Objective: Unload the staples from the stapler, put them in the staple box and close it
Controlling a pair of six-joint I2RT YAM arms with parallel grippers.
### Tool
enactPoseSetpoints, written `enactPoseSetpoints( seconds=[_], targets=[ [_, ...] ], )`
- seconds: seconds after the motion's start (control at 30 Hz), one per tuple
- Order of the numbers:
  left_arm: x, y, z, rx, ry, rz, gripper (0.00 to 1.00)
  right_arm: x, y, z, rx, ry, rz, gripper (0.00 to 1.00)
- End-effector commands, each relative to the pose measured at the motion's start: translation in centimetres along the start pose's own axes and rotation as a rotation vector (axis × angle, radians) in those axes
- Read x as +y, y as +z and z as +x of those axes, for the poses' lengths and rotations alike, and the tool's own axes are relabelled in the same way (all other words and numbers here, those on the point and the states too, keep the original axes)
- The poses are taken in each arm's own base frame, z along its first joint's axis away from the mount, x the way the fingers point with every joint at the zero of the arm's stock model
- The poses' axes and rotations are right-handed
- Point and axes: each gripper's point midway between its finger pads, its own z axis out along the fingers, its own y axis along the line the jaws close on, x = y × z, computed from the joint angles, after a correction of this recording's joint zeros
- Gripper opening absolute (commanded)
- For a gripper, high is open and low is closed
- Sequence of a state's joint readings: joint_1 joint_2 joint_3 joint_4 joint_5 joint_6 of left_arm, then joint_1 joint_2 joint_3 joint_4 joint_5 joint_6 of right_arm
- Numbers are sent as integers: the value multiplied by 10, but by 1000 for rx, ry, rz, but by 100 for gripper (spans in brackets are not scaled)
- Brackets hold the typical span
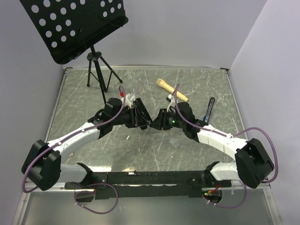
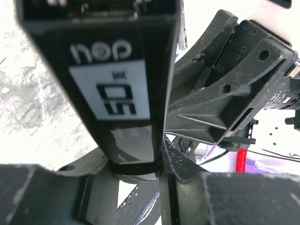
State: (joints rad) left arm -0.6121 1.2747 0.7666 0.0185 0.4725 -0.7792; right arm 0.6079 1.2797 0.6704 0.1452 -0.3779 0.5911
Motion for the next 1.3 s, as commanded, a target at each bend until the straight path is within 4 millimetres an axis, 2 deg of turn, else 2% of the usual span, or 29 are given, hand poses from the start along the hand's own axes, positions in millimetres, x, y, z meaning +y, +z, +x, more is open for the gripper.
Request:
enactPoseSetpoints(
  seconds=[0.0, 0.17, 0.27, 0.3, 0.4, 0.53, 0.6, 0.73, 0.87, 0.9, 1.03, 1.1, 1.27],
  targets=[
    [-53, -22, 61, 290, 10, 233, 1, -70, -16, -95, -349, -51, 364, 44],
    [-49, -22, 66, 307, 7, 215, 1, -71, -17, -99, -348, -97, 369, 44],
    [-46, -22, 65, 309, 29, 199, 1, -52, -12, -97, -331, -188, 256, 48],
    [-46, -22, 66, 312, 34, 196, 1, -37, -9, -92, -310, -220, 160, 49],
    [-47, -21, 65, 319, 51, 205, 1, -15, -7, -78, -251, -314, 21, 54],
    [-51, -18, 63, 329, 45, 227, 1, -5, -4, -64, -208, -336, -57, 57],
    [-52, -17, 63, 336, 47, 237, 1, -8, 0, -61, -192, -298, -49, 57],
    [-55, -19, 72, 383, 82, 283, 1, -37, 2, -72, -255, -183, 105, 55],
    [-47, -18, 87, 447, 99, 297, 1, -32, 6, -89, -272, -180, 98, 54],
    [-44, -16, 90, 460, 105, 289, 1, -26, 5, -101, -293, -194, 94, 54],
    [-37, -12, 101, 508, 147, 275, 1, -26, 4, -126, -332, -181, 118, 53],
    [-36, -9, 102, 507, 148, 278, 1, -22, 4, -137, -350, -157, 105, 53],
    [-38, -3, 101, 505, 134, 293, 1, -18, 10, -148, -362, -146, 86, 53]
  ],
)
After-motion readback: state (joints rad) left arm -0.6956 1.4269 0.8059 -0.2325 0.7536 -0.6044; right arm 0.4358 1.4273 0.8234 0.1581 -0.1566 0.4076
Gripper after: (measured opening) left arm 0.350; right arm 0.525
